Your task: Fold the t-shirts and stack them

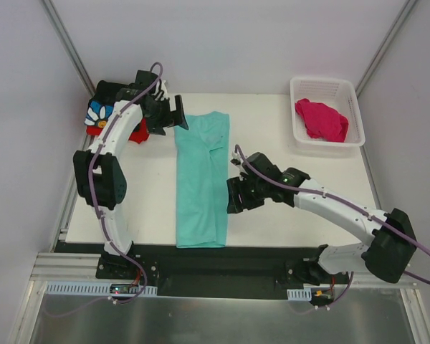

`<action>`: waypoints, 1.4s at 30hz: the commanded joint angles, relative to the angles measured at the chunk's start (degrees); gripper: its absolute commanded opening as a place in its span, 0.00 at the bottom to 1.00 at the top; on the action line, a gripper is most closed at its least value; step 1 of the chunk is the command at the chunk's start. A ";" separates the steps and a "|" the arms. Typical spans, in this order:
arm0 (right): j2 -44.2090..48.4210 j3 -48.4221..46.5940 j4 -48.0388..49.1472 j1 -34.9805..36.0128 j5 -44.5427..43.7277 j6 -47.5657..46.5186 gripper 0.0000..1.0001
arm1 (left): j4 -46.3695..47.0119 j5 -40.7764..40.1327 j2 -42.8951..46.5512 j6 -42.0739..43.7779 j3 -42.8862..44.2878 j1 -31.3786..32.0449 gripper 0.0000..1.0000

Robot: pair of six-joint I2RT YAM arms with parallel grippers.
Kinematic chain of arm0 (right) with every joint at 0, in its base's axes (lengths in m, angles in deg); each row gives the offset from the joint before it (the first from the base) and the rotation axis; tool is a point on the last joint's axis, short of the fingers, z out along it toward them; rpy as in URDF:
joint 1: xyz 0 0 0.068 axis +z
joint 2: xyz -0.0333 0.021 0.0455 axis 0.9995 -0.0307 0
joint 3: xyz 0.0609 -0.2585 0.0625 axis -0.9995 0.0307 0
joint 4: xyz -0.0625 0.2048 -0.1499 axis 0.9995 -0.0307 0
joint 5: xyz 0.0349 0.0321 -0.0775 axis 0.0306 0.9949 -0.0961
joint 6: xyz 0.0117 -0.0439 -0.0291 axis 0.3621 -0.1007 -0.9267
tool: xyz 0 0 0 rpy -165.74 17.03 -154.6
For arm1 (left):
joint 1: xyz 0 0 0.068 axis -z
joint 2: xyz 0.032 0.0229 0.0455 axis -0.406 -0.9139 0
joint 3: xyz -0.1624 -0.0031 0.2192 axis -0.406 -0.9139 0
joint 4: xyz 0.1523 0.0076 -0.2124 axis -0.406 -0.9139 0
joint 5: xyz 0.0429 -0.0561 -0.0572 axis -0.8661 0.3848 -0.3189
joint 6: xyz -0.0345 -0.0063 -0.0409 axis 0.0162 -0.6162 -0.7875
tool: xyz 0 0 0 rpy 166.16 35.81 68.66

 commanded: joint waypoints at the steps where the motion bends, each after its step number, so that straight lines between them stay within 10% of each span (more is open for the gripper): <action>1: -0.84 0.56 4.06 -2.82 2.50 1.08 0.59 | -0.50 3.03 6.30 -6.39 -9.83 0.24 0.99; 18: 0.12 11.80 18.74 -13.10 10.33 9.78 0.57 | 19.54 17.44 27.30 -24.05 -57.64 0.42 0.99; 42: 14.62 31.75 31.65 -13.11 13.49 28.32 0.59 | 23.15 20.26 56.14 -36.54 -82.36 0.42 0.99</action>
